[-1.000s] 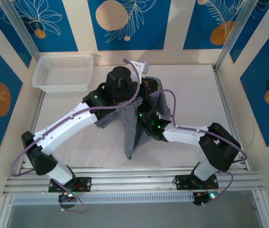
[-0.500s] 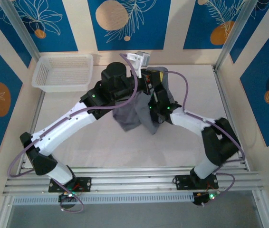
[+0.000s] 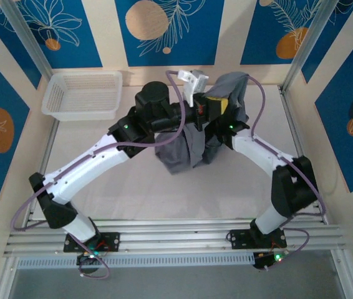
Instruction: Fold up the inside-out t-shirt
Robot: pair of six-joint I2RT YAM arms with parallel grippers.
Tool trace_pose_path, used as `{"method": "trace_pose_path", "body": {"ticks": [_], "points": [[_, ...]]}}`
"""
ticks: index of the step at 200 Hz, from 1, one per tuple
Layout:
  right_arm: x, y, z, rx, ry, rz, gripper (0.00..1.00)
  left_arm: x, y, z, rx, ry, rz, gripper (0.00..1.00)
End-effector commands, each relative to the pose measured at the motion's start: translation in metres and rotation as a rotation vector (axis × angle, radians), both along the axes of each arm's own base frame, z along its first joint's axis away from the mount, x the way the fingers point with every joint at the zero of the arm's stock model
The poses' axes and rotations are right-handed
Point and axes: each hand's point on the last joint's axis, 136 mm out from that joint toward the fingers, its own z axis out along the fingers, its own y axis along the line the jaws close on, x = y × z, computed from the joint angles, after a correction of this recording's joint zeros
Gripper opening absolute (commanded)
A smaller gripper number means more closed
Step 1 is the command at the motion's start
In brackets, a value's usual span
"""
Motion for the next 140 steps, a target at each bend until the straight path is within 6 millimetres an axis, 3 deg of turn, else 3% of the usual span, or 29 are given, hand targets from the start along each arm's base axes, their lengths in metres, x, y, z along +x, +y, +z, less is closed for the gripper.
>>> {"method": "trace_pose_path", "body": {"ticks": [1,13,33,73,85,93,106,118,140], "points": [[0.004,0.004,-0.091,-0.092,0.215,-0.052,0.00,-0.031,-0.017,0.036,-0.068,-0.023,-0.151,0.00],[0.011,0.006,-0.117,-0.132,0.263,-0.070,0.00,-0.035,-0.030,0.037,-0.066,0.009,-0.198,0.00],[0.026,0.004,-0.143,-0.234,0.294,-0.088,0.00,-0.053,-0.045,0.040,-0.071,0.010,-0.283,0.00],[0.041,-0.012,-0.168,-0.459,0.313,-0.074,0.13,-0.088,-0.039,0.053,-0.037,-0.110,-0.307,0.00],[0.039,-0.020,-0.170,-0.532,0.322,-0.055,0.22,-0.095,-0.033,0.055,-0.015,-0.134,-0.307,0.00],[0.037,-0.028,-0.171,-0.586,0.330,-0.051,0.35,-0.099,-0.029,0.056,-0.003,-0.150,-0.309,0.00],[0.032,-0.040,-0.173,-0.669,0.335,-0.038,0.60,-0.107,-0.023,0.059,0.010,-0.184,-0.313,0.00],[0.028,-0.051,-0.180,-0.746,0.349,-0.019,0.94,-0.115,-0.019,0.063,0.015,-0.218,-0.317,0.00],[0.022,-0.070,-0.205,-0.883,0.421,0.036,1.00,-0.130,-0.016,0.071,0.027,-0.273,-0.330,0.00]]}}
